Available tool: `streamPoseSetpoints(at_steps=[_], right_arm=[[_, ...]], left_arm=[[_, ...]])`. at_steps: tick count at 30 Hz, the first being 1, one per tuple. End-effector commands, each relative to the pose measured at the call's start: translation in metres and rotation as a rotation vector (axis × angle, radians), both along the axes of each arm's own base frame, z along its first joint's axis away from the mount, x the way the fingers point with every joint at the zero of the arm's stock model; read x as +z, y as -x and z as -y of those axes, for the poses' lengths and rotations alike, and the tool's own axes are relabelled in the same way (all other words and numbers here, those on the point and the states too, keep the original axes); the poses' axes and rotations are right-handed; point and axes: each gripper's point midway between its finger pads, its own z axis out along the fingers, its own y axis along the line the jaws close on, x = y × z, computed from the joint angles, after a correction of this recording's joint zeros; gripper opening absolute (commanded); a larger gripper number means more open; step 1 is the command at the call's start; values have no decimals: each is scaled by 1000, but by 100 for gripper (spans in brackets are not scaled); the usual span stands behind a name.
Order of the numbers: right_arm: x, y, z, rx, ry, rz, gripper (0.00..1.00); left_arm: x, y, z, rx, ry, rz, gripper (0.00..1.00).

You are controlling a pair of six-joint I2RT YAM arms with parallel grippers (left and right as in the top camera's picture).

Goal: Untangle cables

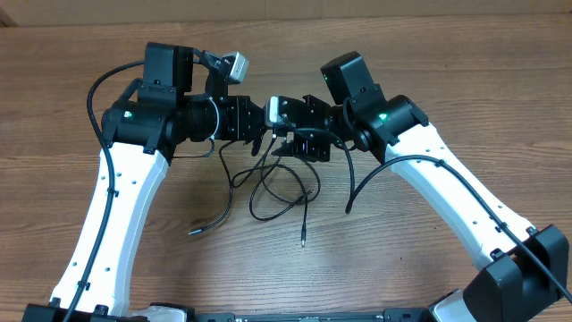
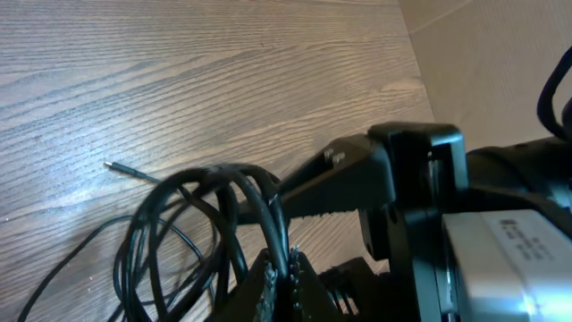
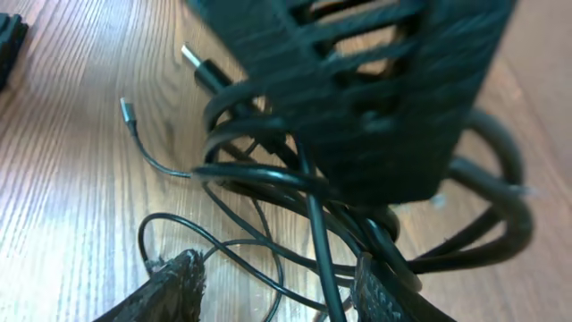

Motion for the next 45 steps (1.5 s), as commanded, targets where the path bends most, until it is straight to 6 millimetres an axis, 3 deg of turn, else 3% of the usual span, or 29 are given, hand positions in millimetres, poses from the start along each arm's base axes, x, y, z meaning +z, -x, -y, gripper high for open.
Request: streamPoseSetpoints(at_steps=[1,8,20,24,27,33,36,41,45], right_arm=[[2,-1,-3,6,-6,17,50],[11,0,-2,7,-19,39,48],[17,-9,-7,7,-48,87,47],[17,-8,-8,10,-50,84,32],[17,-8,-8,9,-49,84,4],[15,-6,-6,-7,-44,50,4],[8,1,-2,-15,-21,-3,4],[-11,23,11,-17,57,-133,4],[-22,39,21,-77,103,-286,4]], left_arm=[[1,-1,2,12,-14,-4,4],[-5,-2,-3,35,-47,-14,4],[25,23,27,-137,182,-50,4],[28,26,28,-151,199,-53,4],[28,26,28,-151,199,-53,4],[27,24,27,-143,188,-46,4],[11,11,14,-57,75,-31,4],[-21,-9,-25,127,-181,-20,4],[-35,-10,-47,192,-309,-34,4]])
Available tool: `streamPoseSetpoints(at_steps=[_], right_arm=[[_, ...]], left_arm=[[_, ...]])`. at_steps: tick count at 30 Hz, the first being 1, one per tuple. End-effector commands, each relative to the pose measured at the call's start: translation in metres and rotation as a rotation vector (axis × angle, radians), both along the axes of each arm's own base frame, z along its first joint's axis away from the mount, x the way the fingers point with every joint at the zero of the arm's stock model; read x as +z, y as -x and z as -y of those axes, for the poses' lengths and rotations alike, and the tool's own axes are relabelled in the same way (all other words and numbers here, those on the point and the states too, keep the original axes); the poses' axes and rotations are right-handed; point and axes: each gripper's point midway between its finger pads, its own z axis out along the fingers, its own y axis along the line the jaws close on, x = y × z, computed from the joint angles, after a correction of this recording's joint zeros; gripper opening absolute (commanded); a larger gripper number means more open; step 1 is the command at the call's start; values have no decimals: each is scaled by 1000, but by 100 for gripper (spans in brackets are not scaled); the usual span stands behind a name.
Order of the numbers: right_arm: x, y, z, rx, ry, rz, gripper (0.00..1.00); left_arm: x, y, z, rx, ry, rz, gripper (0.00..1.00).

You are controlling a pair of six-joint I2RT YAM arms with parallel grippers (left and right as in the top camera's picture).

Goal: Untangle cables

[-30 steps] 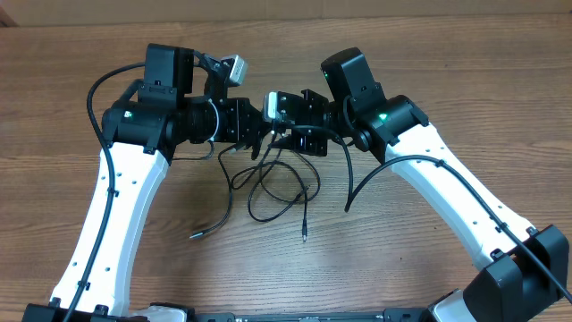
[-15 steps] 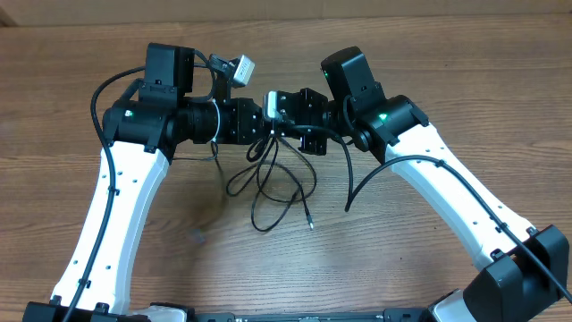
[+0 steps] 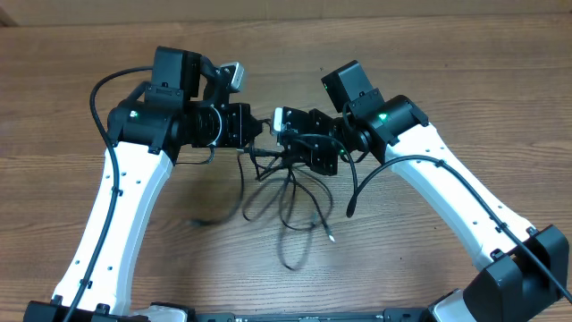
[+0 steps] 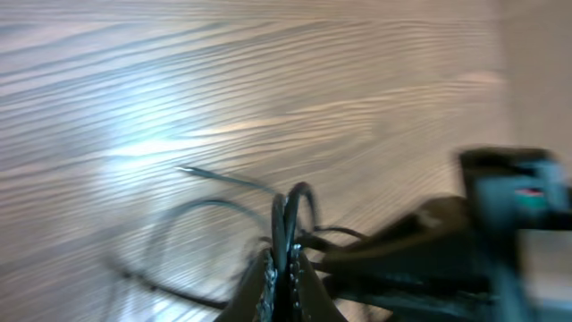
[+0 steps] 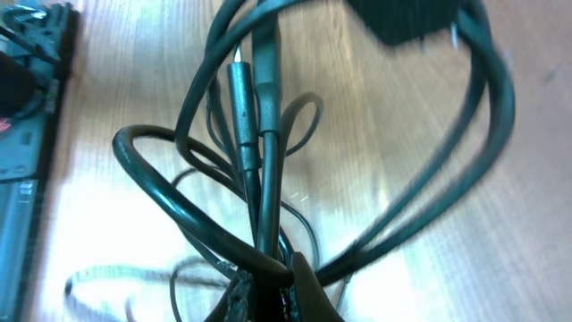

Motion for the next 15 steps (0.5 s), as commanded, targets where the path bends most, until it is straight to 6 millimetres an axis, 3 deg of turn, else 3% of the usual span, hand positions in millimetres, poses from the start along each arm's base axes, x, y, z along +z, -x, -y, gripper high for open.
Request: streamPoseSetpoints(at_steps=[1,3,4,6,10,15], right_arm=[[0,13,5,-98,17,-148,4],[-1,16,7,-156,26,-215,4],[-2,17,7,-228,30,-288,4],[-2,17,7,-288,29,-344,4],[-2,12,11,-397,25,-431,4],[2,-10,35,-554,-21,-529,4]], left_arm=[[-8,-10,-27,55,-167,50,12],[-7,-6,-21,-2,-154,60,34],[-1,3,-7,-119,-96,91,53],[8,14,10,-249,-14,128,61],[29,49,36,-507,172,199,73],[24,70,34,-569,179,157,66]])
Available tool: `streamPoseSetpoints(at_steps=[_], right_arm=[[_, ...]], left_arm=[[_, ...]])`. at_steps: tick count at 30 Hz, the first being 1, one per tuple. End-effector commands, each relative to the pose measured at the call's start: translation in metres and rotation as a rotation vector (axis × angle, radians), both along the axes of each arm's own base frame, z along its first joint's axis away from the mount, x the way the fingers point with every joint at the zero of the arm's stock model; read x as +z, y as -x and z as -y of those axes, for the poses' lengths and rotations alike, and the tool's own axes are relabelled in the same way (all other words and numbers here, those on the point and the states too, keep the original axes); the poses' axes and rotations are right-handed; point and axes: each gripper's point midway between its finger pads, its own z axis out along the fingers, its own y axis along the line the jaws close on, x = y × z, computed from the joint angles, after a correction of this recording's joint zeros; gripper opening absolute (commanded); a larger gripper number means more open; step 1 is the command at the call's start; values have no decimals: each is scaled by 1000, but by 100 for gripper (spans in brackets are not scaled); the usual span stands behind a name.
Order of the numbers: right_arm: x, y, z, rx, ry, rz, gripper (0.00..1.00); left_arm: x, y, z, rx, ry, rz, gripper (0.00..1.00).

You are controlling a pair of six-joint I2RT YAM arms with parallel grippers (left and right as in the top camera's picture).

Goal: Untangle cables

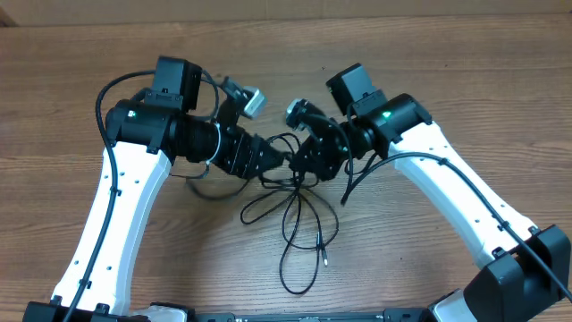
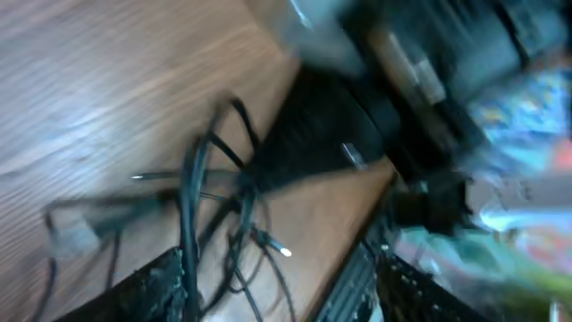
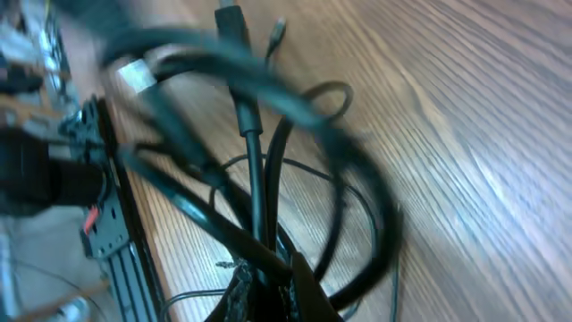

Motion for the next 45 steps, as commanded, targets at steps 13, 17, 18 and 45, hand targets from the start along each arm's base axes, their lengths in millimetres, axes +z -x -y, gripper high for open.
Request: streamPoseSetpoints(at_steps=[13,17,18,45], right_arm=[[63,-41,59,-212,-420,-207,4],[77,-36,53,-163,-502,-224,4],[82,-34,51,-150,-525,-232,4],[59,-9,26,-115,-387,-277,10]], left_arm=[[7,-18,0,-40,-13,158,100],[14,-37,2,0,-4,223,100],[16,-39,2,4,-2,234,100],[10,-76,10,225,-96,230,4]])
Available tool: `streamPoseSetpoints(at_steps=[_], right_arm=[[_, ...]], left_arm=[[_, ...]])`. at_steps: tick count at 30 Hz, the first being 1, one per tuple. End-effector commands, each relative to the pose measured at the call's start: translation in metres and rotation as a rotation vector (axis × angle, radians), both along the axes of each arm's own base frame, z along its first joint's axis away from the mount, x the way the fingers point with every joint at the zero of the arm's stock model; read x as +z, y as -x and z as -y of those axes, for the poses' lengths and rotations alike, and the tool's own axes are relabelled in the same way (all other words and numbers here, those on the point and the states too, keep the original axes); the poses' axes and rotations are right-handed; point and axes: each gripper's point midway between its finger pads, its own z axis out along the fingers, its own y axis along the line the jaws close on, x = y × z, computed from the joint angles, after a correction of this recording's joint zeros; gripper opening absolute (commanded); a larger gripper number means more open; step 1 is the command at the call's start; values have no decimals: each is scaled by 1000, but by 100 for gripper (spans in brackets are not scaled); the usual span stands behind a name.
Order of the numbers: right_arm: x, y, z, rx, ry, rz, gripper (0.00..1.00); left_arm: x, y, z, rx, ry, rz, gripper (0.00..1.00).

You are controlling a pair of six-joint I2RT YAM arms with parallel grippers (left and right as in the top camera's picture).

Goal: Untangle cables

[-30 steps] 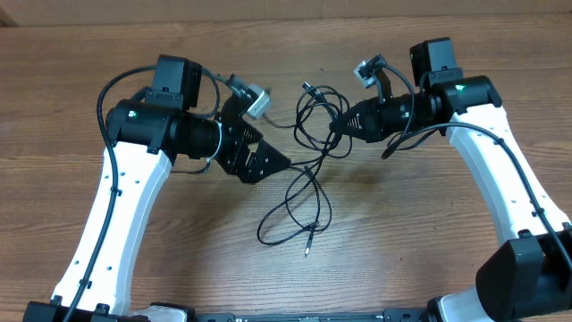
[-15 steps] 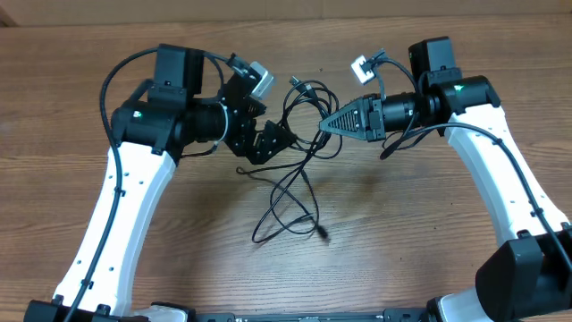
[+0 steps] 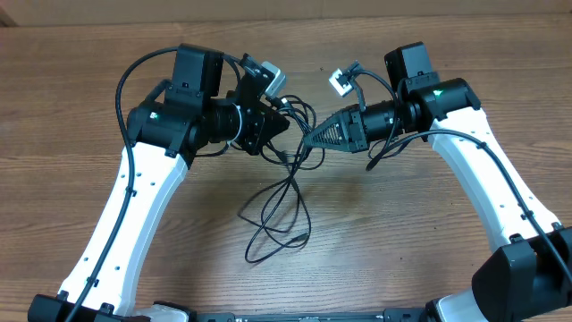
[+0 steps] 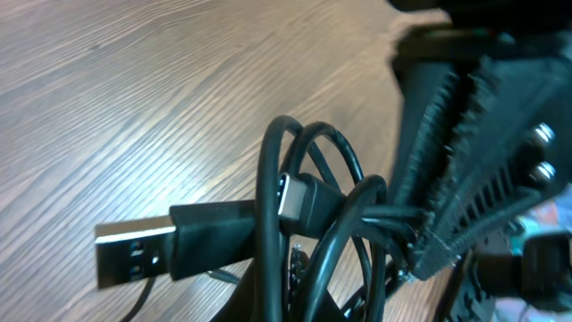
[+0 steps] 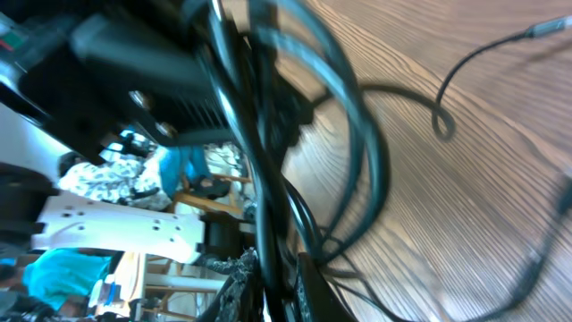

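Observation:
A tangle of black cables (image 3: 296,134) hangs between my two grippers above the wooden table, and its loops (image 3: 279,219) trail down onto the table. My left gripper (image 3: 282,125) is shut on thick strands of the bundle (image 4: 308,206), with a USB plug (image 4: 134,255) sticking out to the left. My right gripper (image 3: 313,140) faces it from the right and is shut on a black cable (image 5: 259,179). In the left wrist view the right gripper's toothed fingers (image 4: 456,179) lie right against the bundle. The left gripper (image 4: 290,268) and the right gripper (image 5: 273,277) show at the bottom of their own views.
A thin cable end (image 3: 253,259) lies on the table (image 3: 429,250) toward the front. Each arm's own black cable arcs beside it, the left arm's (image 3: 134,76) and the right arm's (image 3: 384,156).
Both grippers now sit higher and further back, the right one further right. The left gripper, open before, is shut on the bundle. The loops hang longer below them.
First the grippers met over the tangle, left shut on strands, right open. Then both were shut on cables. Then the left stood open while the right held on, low over the table. Now both hold the bundle raised, loops trailing.

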Motion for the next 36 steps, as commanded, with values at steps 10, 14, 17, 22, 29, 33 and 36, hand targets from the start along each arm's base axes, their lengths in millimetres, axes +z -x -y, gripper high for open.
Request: streamPoseSetpoints(at_steps=[10,14,17,22,29,33,36], right_arm=[[-11,-2,3,-26,94,34,41],[-12,-23,3,-57,118,153,71],[-13,-34,4,-79,139,211,68],[-12,-33,2,-73,136,219,14],[-12,-14,-24,24,123,273,10],[-10,-10,-33,50,112,296,10],[-10,-9,-35,54,111,296,10]], left_arm=[[2,-18,-8,227,45,-120,4],[4,-2,1,138,83,-160,4],[3,-1,1,139,81,-166,4],[3,-2,1,141,82,-163,4],[1,-5,-2,172,67,-166,4],[1,-5,-2,172,68,-168,4],[1,-5,-2,172,67,-166,4]])
